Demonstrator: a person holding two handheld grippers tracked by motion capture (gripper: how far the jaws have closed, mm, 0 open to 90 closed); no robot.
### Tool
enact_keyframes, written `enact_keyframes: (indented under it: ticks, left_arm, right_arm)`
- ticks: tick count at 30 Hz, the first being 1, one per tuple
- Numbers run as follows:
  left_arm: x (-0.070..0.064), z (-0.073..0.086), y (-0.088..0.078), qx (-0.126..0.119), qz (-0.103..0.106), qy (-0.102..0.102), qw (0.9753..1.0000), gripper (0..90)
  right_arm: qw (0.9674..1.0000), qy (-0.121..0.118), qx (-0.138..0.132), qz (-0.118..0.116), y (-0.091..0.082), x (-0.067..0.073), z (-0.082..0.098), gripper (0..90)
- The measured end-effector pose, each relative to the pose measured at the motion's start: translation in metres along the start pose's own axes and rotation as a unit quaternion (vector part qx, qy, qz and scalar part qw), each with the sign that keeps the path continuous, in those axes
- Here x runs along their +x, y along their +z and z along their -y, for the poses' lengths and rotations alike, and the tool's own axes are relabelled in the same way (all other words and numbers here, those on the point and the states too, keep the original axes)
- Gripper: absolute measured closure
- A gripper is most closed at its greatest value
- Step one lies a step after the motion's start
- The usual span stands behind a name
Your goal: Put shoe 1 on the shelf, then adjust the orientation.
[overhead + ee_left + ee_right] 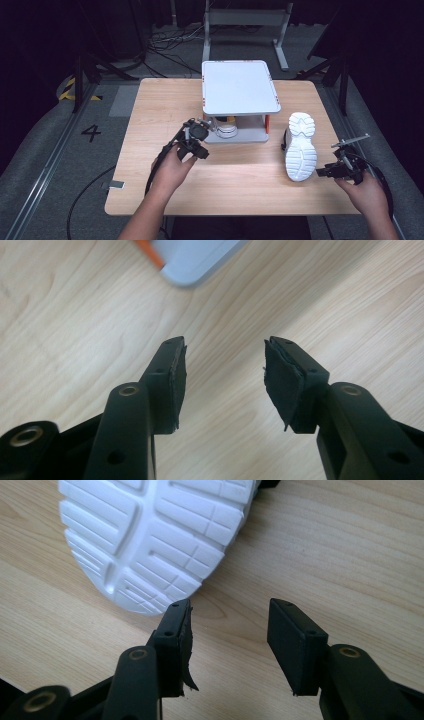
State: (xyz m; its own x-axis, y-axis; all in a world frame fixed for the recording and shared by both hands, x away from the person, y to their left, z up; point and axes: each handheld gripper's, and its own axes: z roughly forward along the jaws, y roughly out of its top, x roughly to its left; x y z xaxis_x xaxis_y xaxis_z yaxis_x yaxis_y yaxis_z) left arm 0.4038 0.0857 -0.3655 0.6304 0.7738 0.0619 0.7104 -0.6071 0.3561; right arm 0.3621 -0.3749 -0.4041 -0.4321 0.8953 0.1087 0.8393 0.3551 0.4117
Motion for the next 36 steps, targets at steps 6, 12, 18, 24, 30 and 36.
enact_keyframes:
  ticks: [6,12,18,24,30,36]
  left_arm:
    - [0.027,0.023,-0.002,0.017,0.003,-0.040,0.9991,48.3]
    - [0.050,0.048,-0.005,0.027,-0.011,-0.083,0.9961,47.5]
    - [0.060,0.067,-0.001,0.046,-0.011,-0.112,0.9926,47.1]
    - [0.068,0.081,-0.002,0.048,-0.012,-0.134,0.9898,47.0]
    - [0.069,0.095,-0.004,0.047,-0.015,-0.148,0.9877,46.8]
    - [0.071,0.104,-0.007,0.045,-0.018,-0.161,0.9857,46.8]
  right_arm:
    - [0.9998,-0.014,-0.016,-0.002,-0.004,0.006,-0.007,54.4]
    - [0.9993,-0.027,-0.024,-0.004,-0.004,0.012,-0.018,55.6]
    - [0.9984,-0.047,-0.033,0.001,0.001,0.021,-0.031,66.3]
    - [0.9964,-0.068,-0.047,0.020,0.004,0.031,-0.046,83.8]
    - [0.9950,-0.063,-0.074,0.023,0.001,0.027,-0.057,88.1]
    - [0.9941,-0.062,-0.085,0.024,0.009,0.023,-0.067,90.0]
